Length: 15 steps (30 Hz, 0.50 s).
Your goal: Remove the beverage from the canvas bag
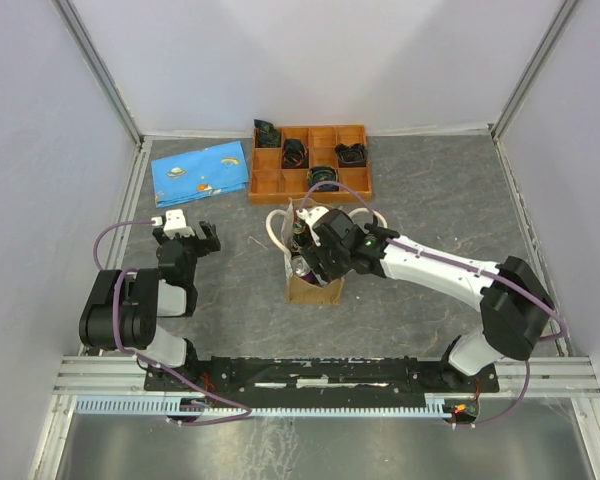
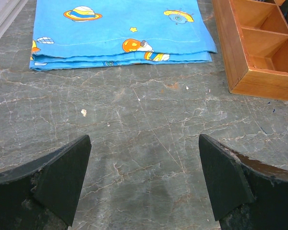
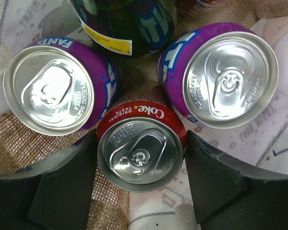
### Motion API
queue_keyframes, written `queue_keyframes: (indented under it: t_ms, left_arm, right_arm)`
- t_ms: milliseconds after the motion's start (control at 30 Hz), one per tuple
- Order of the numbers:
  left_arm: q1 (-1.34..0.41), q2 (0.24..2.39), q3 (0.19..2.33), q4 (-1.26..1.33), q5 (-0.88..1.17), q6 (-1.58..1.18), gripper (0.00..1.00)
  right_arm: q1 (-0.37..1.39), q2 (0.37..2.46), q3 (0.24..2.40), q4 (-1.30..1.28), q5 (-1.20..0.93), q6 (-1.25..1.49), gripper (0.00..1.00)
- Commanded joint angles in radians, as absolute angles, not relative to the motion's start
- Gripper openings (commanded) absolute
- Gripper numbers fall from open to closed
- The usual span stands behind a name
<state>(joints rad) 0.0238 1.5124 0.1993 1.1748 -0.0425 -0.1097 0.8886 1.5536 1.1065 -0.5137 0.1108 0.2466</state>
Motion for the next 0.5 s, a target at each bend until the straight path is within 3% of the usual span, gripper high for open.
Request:
queue_keyframes:
  t_ms: [0,467]
  left_arm:
    - [0.02,1.518,0.221,1.205,-0.042,-0.049,0.99]
    - [0.02,1.518,0.221,1.203,-0.043,-0.049,0.99]
  right_arm:
    - [0.891,1.424,1.106,-0.536,0.21,0.204,0.0]
    - [0.891,1.183,1.313,-0.468,0.442,0.108,0.0]
